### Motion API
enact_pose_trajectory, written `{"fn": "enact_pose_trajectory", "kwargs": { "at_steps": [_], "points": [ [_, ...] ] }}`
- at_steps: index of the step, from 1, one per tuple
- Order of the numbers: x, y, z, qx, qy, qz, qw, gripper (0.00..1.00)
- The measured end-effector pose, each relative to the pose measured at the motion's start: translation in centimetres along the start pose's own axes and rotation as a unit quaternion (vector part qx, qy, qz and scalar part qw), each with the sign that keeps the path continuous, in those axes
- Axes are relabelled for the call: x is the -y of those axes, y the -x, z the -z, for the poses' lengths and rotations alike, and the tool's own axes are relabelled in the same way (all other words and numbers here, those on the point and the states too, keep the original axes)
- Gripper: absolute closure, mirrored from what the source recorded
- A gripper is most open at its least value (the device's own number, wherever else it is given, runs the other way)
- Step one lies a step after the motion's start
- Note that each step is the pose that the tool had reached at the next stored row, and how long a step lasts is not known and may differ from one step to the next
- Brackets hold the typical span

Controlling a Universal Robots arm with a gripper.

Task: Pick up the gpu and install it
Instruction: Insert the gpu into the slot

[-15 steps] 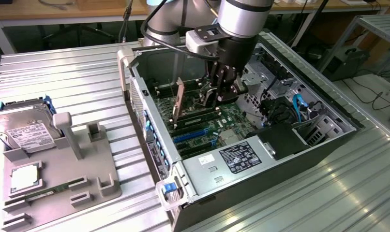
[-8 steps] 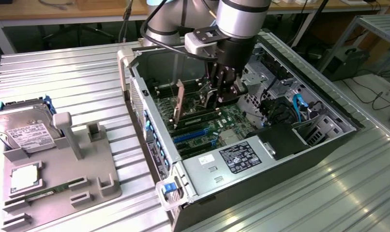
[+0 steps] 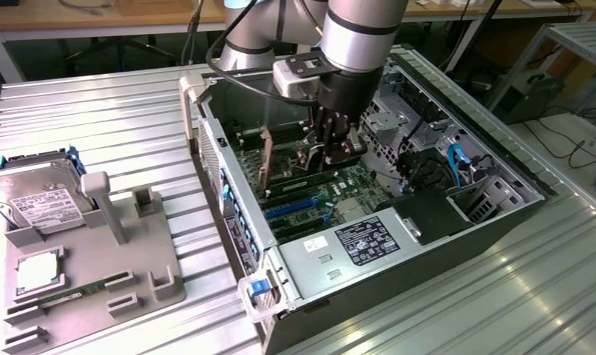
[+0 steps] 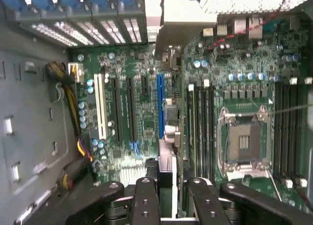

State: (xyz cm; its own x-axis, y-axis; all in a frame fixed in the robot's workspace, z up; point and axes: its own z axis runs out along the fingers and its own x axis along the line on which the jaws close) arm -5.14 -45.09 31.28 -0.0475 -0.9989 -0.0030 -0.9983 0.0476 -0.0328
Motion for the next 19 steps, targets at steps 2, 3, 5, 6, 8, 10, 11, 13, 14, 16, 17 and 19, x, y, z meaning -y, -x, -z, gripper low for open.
{"fn": "enact_pose_trajectory", "kwargs": {
  "at_steps": [2,3,5,6,8,10,11,13,14,16,17,19],
  "points": [
    [-0.16,0.0,-0.25,0.0007,-0.0011,0.006,1.0,0.72],
    [-0.17,0.0,-0.32,0.0008,-0.0035,0.009,1.0,0.72],
    [-0.18,0.0,-0.49,0.0014,-0.0046,0.018,0.9998,0.72],
    [-0.29,0.0,-0.64,0.0015,-0.0049,0.021,0.9998,0.72],
    [-0.88,0.0,-1.02,0.0016,-0.0052,0.022,0.9997,0.72],
    [-1.36,-0.1,-1.31,0.0016,-0.0053,0.023,0.9997,0.72],
    [-1.48,-0.1,-1.46,0.0017,-0.0056,0.024,0.9997,0.72],
    [-1.53,-0.1,-1.61,0.0018,-0.0082,0.028,0.9996,0.72],
    [-1.55,-0.1,-1.66,0.0018,-0.0097,0.03,0.9995,0.72],
    [-1.73,-0.1,-1.93,0.0021,-0.0104,0.032,0.9994,0.72],
    [-1.84,-0.1,-2.1,0.0022,-0.0104,0.033,0.9994,0.72],
    [-2.08,-0.1,-2.45,0.0024,-0.0104,0.034,0.9994,0.72]
  ]
}}
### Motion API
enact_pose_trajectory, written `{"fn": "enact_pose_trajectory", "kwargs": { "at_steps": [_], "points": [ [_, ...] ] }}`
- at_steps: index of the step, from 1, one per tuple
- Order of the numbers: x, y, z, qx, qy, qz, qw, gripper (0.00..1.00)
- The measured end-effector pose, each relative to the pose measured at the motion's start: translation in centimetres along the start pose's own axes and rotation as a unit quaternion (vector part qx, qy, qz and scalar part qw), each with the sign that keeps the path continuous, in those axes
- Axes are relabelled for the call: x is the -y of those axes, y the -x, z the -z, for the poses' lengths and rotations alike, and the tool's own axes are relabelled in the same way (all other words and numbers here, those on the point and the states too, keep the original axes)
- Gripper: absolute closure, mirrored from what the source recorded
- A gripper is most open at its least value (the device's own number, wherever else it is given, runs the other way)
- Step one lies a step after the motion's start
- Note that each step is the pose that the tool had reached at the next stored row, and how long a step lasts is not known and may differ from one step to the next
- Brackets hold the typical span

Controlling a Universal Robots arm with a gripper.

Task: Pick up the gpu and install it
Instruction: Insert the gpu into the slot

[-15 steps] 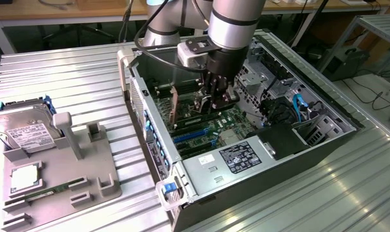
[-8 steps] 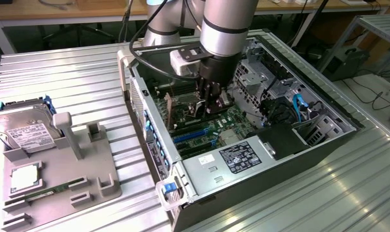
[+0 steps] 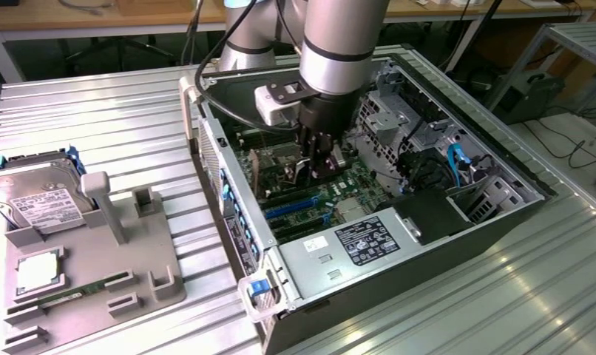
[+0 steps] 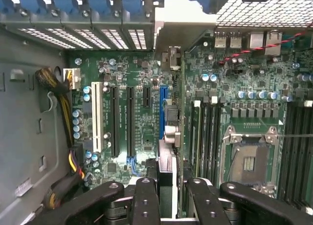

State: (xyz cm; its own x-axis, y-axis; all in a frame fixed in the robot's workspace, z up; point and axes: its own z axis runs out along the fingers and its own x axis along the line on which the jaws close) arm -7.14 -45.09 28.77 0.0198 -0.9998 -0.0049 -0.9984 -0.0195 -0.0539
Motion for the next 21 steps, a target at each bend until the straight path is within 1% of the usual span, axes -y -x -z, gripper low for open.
{"fn": "enact_pose_trajectory", "kwargs": {
  "at_steps": [6,9,15,19,21],
  "points": [
    [-0.22,-0.2,-1.12,0.0,0.0,0.0,1.0,0.72],
    [-0.74,-0.2,-1.44,0.0,0.0,0.0,1.0,0.72],
    [-0.89,-0.3,-2.46,-0.0001,0.0,0.0,1.0,0.72],
    [-1.28,-0.3,-2.9,-0.0001,0.0,-0.001,1.0,0.72],
    [-1.34,-0.3,-3.06,0.0,0.0,0.0,1.0,0.72]
  ]
}}
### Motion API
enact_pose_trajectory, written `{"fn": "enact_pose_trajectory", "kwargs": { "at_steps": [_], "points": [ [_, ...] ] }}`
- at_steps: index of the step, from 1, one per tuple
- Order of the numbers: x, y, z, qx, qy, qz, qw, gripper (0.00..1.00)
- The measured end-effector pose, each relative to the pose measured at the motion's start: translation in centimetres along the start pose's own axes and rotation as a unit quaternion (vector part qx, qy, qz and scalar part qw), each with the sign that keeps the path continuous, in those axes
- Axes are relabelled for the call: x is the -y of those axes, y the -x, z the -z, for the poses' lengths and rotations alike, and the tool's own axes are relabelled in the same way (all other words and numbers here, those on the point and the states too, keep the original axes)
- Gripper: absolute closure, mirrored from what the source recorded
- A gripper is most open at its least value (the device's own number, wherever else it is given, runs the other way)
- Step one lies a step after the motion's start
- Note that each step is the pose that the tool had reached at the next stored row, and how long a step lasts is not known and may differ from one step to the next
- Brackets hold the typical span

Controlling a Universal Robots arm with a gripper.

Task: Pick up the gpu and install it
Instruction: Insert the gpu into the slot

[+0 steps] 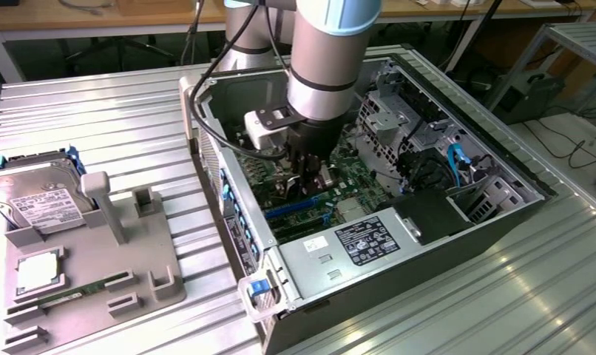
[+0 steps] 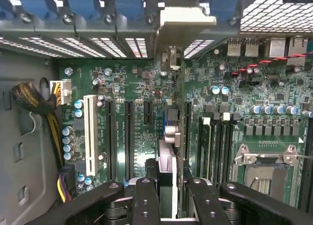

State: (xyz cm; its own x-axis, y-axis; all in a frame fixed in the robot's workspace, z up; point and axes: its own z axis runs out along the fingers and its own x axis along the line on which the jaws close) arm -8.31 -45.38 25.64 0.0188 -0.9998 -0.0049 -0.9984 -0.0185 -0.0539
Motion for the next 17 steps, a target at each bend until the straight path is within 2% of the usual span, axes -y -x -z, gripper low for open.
{"fn": "enact_pose_trajectory", "kwargs": {
  "at_steps": [14,16,17],
  "points": [
    [-0.2,0.0,-0.57,0.0,0.0,0.0,1.0,0.72],
    [-0.05,0.0,-0.95,-0.0004,0.0006,-0.008,1.0,0.72],
    [-0.43,0.0,-1.3,-0.0006,0.0005,-0.014,0.9999,0.72]
  ]
}}
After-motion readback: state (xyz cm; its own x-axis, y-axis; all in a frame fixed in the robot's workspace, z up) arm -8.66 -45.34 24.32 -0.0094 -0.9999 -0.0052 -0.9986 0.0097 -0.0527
